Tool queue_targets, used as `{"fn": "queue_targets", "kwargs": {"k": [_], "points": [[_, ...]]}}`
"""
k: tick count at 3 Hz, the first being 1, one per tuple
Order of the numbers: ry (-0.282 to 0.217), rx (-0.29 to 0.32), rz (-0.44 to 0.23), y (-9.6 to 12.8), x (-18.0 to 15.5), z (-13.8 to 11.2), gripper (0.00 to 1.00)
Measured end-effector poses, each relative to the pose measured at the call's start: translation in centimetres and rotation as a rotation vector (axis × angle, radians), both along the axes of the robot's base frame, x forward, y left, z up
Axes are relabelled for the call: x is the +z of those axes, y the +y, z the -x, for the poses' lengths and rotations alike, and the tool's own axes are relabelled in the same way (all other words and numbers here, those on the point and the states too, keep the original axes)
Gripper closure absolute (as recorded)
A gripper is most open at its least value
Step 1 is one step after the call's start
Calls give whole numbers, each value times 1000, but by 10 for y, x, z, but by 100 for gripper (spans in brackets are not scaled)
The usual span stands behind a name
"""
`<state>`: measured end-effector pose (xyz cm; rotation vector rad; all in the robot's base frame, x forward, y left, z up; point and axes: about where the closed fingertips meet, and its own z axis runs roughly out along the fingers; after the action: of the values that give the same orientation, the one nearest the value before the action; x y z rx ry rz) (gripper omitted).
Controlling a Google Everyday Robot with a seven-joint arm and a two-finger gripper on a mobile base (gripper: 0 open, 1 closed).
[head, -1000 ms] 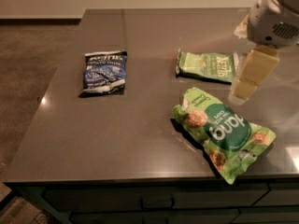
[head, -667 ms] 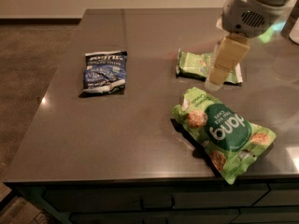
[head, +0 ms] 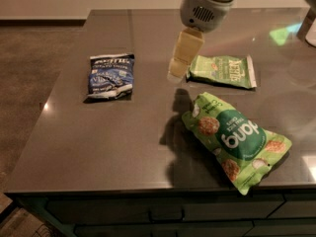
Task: Pick blue chip bag
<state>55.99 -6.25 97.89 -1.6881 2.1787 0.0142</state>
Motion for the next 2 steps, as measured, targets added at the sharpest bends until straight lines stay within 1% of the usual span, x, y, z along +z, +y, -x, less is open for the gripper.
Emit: {"fn": "queue_targets", "kwargs": {"k": [1,2], "points": [[3,44,-30,48,-12,-15,0],[7,83,-59,90,-20,-25,0]]}}
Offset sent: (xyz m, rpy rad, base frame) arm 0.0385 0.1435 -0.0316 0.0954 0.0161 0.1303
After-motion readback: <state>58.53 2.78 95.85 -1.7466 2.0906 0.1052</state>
